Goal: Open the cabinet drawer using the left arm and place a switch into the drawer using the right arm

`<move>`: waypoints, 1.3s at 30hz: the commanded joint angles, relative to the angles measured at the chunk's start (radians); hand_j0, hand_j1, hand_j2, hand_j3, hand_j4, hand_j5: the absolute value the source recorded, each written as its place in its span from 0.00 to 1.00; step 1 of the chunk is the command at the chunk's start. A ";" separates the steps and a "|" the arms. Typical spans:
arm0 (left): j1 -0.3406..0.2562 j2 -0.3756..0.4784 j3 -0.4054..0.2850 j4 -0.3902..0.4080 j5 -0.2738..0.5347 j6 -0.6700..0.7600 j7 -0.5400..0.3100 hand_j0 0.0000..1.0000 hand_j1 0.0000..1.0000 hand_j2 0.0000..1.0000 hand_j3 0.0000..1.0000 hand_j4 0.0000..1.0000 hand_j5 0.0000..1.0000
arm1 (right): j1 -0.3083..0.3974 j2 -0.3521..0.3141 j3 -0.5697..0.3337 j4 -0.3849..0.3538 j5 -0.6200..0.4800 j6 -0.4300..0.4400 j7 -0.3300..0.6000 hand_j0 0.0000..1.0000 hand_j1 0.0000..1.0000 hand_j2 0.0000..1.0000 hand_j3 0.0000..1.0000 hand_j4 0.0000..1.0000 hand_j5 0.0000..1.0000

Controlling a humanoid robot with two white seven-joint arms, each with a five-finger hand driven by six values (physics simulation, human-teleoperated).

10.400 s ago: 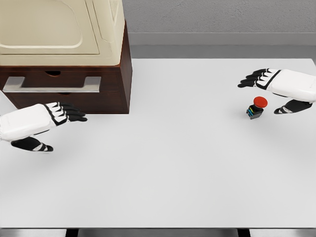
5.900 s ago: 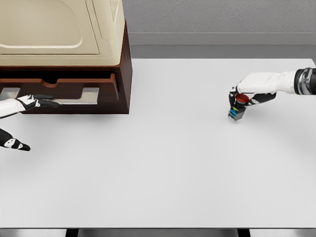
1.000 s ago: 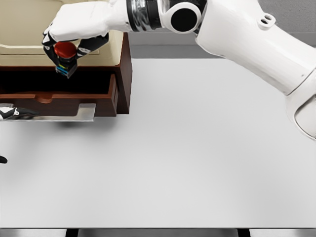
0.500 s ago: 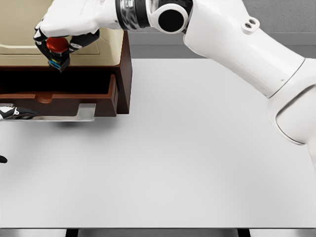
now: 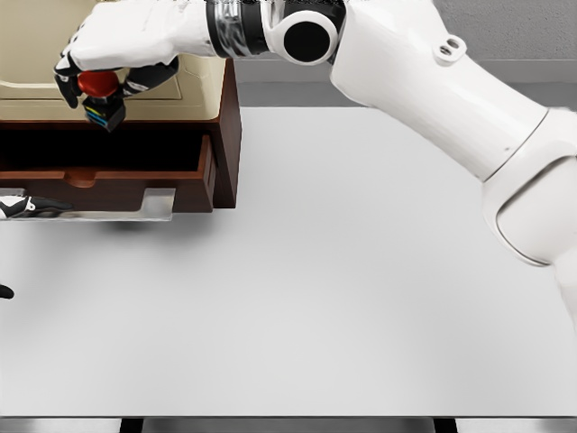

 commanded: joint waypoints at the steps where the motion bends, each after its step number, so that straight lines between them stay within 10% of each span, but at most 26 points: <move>1: 0.000 0.000 0.000 0.000 0.007 0.001 0.000 1.00 1.00 1.00 1.00 1.00 1.00 | 0.000 0.002 -0.001 0.003 -0.006 0.002 -0.001 0.68 0.68 0.68 0.68 0.68 0.68; 39: 0.012 -0.014 0.002 0.000 0.004 0.001 0.000 1.00 1.00 1.00 1.00 1.00 1.00 | 0.000 0.037 0.017 0.008 -0.005 0.002 0.005 0.96 0.96 0.96 0.96 0.96 0.96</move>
